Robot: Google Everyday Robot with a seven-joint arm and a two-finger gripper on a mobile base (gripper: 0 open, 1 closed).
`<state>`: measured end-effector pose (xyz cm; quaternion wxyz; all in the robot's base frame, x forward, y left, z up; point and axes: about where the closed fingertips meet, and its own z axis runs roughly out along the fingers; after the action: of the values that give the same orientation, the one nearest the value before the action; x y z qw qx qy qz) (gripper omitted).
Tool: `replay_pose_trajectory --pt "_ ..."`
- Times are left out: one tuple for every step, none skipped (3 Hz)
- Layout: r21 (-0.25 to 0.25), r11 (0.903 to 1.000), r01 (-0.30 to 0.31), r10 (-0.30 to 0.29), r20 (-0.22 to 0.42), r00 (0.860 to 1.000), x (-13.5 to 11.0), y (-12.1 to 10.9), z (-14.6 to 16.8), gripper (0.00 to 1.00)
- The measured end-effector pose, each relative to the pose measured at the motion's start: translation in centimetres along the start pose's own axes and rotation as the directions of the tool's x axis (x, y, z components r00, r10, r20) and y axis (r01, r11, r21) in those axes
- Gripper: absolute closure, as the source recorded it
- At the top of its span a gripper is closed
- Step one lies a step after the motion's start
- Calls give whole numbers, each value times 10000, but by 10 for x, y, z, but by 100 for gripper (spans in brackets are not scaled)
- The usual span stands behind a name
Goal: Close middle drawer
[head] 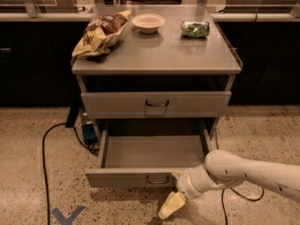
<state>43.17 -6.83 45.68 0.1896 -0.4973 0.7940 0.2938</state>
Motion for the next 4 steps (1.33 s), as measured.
replay_pose_trajectory --pt "-17 10000 -6 6 -9 10000 0 0 1 0" --pt "-133 9998 -165 163 -206 9997 9 -1 7 0" --pt "287 9986 -448 461 -470 9978 15 -24 -1 0" --pt "799 9956 -490 525 -423 9977 12 -45 -13 0"
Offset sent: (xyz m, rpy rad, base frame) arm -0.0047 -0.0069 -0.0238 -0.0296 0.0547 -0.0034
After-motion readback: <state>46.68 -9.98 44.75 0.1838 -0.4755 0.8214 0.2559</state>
